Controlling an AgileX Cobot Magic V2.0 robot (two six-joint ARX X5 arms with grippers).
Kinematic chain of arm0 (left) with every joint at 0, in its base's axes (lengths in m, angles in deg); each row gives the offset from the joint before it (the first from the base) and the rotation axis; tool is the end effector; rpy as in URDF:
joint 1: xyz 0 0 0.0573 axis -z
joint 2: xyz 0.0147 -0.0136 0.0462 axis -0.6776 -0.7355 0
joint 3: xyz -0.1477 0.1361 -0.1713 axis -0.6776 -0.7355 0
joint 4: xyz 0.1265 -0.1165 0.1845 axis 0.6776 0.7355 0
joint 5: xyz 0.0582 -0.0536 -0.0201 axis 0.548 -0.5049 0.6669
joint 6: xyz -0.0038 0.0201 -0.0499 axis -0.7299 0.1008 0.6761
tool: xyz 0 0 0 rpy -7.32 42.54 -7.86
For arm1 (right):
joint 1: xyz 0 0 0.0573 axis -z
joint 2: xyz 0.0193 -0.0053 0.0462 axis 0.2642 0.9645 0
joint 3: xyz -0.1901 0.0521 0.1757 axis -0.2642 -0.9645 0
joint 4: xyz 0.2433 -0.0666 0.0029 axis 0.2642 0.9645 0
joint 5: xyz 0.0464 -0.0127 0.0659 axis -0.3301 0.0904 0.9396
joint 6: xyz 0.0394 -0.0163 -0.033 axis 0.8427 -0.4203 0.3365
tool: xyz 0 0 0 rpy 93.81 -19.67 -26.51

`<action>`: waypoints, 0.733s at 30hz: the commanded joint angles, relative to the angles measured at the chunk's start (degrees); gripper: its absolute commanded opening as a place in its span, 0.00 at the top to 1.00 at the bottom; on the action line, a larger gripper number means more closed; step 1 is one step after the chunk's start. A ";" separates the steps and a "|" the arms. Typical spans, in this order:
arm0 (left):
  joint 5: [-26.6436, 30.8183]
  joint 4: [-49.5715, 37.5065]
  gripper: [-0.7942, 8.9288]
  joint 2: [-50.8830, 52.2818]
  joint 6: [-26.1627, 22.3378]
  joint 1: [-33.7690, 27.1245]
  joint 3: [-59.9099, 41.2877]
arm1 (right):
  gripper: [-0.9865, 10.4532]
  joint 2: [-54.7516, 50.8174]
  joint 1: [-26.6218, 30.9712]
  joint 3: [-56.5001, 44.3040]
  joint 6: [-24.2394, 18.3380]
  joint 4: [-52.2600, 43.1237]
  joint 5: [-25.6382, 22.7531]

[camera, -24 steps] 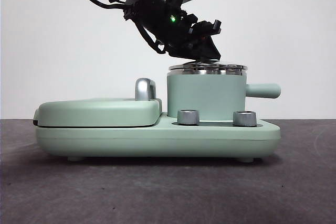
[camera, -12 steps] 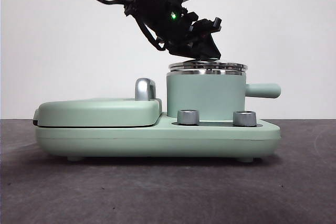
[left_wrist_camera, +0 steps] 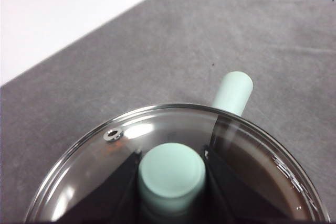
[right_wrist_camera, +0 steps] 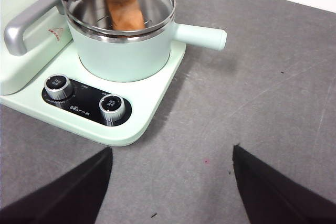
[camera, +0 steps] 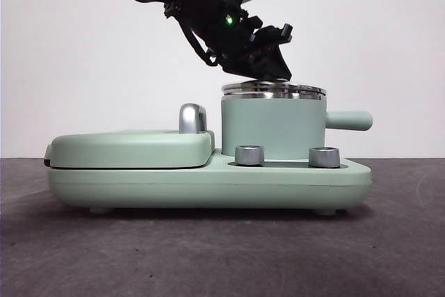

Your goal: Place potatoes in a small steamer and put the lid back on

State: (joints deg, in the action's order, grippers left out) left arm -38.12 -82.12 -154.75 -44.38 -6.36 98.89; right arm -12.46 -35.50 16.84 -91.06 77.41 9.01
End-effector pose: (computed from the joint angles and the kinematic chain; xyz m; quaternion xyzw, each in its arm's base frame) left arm 0.3724 -0.2816 0.2696 0.1301 0.1426 -0.4285 0.8827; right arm 0.0880 0.0316 0.3129 -0.0545 0.2369 0.1595 0.9568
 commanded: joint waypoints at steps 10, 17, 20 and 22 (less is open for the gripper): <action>0.13 -0.07 0.90 -1.16 -1.11 0.59 1.49 | 0.60 0.24 -0.26 0.22 0.66 -0.59 -0.07; 0.13 -0.61 0.90 -1.20 -1.11 0.59 1.49 | 0.60 0.24 -0.26 0.22 0.66 -0.57 -0.07; 0.11 -1.68 0.90 -1.25 -0.98 0.59 1.46 | 0.60 0.24 -0.26 0.22 0.66 -0.57 -0.04; 0.11 -1.99 0.90 -1.27 -0.70 0.59 1.46 | 0.60 0.24 -0.26 0.22 0.66 -0.57 -0.04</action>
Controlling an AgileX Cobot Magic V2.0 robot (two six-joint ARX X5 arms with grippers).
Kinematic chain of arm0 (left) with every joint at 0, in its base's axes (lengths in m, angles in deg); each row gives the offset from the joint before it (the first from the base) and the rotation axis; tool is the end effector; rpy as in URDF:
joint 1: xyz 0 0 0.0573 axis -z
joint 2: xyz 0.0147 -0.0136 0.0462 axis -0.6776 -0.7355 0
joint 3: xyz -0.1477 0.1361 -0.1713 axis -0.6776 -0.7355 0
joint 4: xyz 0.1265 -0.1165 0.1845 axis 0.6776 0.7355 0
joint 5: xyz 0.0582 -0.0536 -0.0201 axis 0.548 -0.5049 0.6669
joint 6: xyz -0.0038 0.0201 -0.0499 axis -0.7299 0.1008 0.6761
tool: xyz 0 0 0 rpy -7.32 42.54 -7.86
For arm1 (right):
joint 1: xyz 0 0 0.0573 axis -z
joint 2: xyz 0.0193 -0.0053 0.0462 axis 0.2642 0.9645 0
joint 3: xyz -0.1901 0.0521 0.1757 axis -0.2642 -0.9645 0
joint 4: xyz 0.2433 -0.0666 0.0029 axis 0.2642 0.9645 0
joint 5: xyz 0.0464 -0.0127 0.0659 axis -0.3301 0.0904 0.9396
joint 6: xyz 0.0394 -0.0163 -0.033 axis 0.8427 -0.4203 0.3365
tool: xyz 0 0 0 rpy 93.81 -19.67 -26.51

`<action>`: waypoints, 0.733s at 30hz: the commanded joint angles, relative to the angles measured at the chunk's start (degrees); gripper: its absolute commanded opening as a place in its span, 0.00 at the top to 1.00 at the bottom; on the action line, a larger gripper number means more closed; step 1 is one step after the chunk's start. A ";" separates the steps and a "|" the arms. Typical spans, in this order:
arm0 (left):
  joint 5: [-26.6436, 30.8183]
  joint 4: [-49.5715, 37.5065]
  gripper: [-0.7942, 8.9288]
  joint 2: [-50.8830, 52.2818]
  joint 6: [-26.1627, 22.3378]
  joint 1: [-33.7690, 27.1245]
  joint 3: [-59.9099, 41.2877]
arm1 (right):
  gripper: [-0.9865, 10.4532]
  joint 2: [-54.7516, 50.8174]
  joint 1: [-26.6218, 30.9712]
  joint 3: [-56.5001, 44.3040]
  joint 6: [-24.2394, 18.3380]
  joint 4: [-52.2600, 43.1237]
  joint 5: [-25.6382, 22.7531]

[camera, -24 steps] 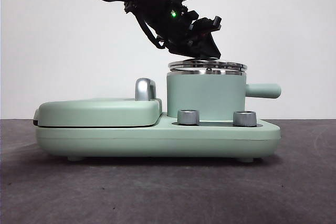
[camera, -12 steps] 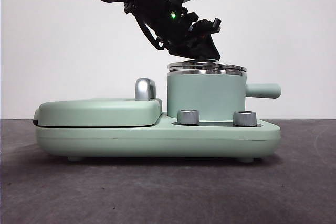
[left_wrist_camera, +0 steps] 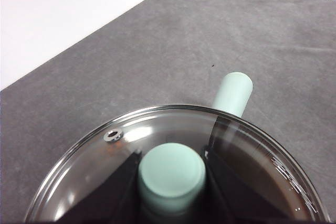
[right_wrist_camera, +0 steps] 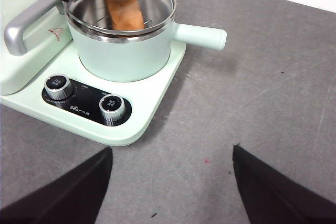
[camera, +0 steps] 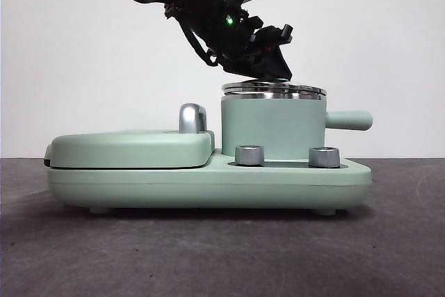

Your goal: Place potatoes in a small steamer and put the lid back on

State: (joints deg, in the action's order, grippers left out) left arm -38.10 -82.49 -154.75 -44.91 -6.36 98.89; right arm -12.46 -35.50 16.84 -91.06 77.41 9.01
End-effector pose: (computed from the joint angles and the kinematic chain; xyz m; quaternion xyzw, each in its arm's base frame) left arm 0.3726 -0.2818 0.2701 0.1337 0.1375 -0.4289 0.8827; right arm 0.0880 0.0316 0.3129 -0.0545 0.2369 0.1595 0.9568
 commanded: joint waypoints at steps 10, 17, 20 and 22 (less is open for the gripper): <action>0.09 -1.42 0.90 -1.95 0.42 0.13 1.22 | 0.60 0.24 -0.26 0.22 0.66 -0.57 -0.04; 0.09 -1.11 0.90 -1.95 1.57 0.09 0.26 | 0.60 0.24 -0.26 0.22 0.66 -0.57 -0.04; 0.09 -1.22 0.90 -1.95 1.57 0.09 -0.85 | 0.60 0.24 -0.26 0.22 0.66 -0.57 -0.04; 0.09 -1.55 0.90 -1.95 1.66 0.09 -1.88 | 0.60 0.24 -0.26 0.22 0.66 -0.57 -0.04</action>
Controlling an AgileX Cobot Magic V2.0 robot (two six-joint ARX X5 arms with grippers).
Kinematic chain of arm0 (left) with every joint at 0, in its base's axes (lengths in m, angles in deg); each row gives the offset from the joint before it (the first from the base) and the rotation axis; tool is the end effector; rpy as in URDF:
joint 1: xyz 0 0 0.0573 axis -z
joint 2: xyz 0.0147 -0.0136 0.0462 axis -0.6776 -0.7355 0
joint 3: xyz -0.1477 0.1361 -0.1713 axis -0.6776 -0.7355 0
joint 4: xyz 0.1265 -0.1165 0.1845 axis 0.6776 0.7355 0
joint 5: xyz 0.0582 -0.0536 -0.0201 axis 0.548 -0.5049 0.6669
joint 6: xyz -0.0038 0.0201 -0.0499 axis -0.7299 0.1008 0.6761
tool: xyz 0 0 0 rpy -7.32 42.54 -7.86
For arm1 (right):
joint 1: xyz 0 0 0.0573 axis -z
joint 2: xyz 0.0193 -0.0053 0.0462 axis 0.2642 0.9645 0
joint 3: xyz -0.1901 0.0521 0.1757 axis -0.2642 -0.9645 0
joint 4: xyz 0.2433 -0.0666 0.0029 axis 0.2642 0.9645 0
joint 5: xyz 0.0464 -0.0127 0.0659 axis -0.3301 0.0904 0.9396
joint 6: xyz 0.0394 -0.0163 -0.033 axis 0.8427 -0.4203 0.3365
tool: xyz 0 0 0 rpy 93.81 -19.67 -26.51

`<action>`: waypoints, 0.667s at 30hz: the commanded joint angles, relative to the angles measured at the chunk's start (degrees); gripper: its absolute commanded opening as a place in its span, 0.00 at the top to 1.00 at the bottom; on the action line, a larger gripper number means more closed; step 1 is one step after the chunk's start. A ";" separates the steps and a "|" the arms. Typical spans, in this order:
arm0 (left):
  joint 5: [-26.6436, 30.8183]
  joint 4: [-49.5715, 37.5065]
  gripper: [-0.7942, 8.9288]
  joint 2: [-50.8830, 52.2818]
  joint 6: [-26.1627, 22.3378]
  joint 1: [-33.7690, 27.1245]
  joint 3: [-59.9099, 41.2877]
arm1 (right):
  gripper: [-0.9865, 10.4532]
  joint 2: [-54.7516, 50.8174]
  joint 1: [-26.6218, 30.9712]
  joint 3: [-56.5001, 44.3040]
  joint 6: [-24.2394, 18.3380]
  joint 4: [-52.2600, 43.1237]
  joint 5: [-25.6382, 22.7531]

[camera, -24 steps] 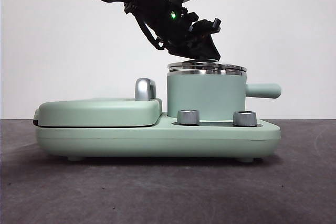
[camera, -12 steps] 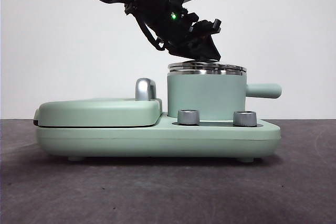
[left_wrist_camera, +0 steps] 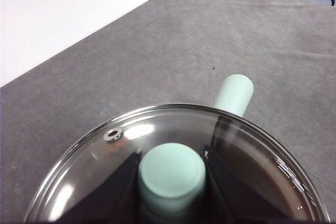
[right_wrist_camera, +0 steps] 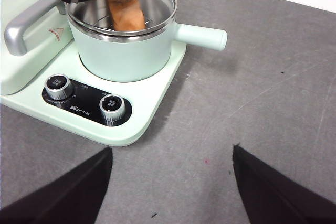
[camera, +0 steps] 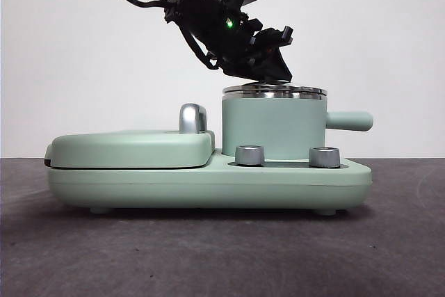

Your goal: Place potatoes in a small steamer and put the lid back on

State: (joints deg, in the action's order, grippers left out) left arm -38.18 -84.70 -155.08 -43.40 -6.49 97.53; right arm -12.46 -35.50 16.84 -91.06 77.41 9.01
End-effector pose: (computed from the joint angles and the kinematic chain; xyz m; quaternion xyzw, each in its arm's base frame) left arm 0.3735 -0.2812 0.2630 0.1209 0.1389 -0.4266 0.8855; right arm 0.0880 0.0316 0.3129 -0.0545 0.2369 0.1595 0.9568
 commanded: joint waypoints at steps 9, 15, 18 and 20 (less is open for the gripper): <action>0.15 0.72 0.79 -1.62 0.70 0.24 -1.33 | 0.60 0.24 -0.26 0.22 0.66 -0.57 -0.04; 0.15 1.11 0.52 -1.60 0.98 0.24 -1.33 | 0.60 0.24 -0.26 0.22 0.63 -0.57 -0.04; -0.22 1.09 0.46 -1.46 1.33 0.24 -1.33 | 0.60 0.24 -0.26 0.22 0.63 -0.57 -0.04; -0.74 1.11 0.46 -1.03 1.60 0.24 -1.33 | 0.60 0.24 -0.26 0.22 0.63 -0.57 -0.04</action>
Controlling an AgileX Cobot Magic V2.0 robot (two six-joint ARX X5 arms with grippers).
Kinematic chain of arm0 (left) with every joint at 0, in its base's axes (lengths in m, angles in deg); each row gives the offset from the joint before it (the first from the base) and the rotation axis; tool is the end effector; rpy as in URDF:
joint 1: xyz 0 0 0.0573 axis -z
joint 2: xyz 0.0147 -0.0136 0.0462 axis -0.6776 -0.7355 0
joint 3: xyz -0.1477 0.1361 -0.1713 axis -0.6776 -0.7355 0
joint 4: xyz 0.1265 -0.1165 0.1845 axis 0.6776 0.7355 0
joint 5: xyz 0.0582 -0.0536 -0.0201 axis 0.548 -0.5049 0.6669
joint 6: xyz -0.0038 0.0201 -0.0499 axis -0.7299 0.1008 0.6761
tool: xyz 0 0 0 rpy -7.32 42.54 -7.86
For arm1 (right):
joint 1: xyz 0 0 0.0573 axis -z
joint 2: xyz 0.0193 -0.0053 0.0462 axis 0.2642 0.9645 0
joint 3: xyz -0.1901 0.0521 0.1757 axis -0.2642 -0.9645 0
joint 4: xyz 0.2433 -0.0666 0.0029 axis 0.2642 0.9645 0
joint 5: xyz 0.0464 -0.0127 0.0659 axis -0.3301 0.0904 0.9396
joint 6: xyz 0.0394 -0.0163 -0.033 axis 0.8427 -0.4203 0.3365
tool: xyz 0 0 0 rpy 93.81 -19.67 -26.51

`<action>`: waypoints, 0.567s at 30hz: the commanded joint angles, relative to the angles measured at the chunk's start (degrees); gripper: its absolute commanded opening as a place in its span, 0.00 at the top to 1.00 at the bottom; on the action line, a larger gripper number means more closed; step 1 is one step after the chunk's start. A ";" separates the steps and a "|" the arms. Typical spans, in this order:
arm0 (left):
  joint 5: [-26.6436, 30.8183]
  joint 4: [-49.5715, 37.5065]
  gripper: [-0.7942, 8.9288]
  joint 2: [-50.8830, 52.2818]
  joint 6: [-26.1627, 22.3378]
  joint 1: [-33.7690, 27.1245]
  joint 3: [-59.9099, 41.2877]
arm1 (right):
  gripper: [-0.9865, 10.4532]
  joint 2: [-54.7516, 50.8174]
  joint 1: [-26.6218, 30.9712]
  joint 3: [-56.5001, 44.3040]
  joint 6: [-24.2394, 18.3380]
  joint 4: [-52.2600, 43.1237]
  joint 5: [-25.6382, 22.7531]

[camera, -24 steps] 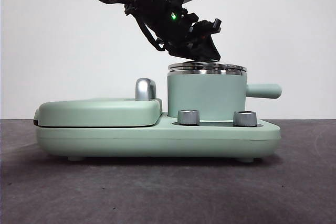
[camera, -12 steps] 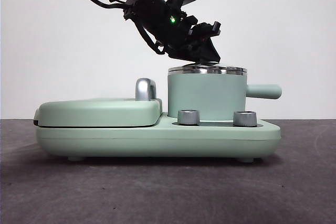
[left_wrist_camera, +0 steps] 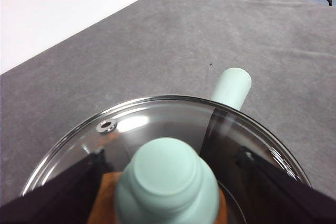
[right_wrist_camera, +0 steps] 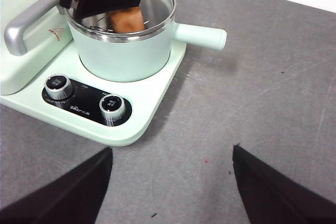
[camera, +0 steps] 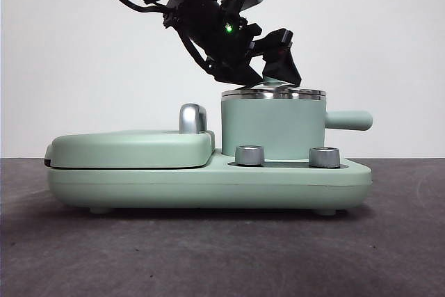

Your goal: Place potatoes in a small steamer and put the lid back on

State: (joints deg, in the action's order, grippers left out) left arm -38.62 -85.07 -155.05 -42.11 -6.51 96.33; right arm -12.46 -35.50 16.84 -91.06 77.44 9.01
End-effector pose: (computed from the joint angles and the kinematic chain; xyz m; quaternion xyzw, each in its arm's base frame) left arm 0.3722 -0.2803 0.2568 0.1113 0.1503 -0.4283 0.8841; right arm 0.0880 0.0316 0.3129 -0.0546 0.2372 0.1595 0.9567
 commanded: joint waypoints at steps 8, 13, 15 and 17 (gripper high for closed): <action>-0.33 5.84 0.47 6.49 3.17 -0.59 -0.13 | 0.60 0.24 -0.26 0.22 0.61 -0.70 -0.02; -1.97 12.20 0.47 12.76 6.12 -3.37 -0.24 | 0.60 0.24 -0.26 0.22 0.61 -1.14 -0.02; -2.34 14.75 0.47 15.12 6.08 -4.66 -0.74 | 0.60 0.24 -0.26 0.22 0.61 -1.14 0.00; -2.40 16.39 0.47 17.97 6.08 -6.10 -2.16 | 0.60 0.24 -0.26 0.22 0.61 -1.16 0.00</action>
State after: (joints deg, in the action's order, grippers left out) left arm -40.37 -69.33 -136.87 -36.78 -12.74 94.34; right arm -12.44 -35.50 16.84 -91.06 77.00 9.04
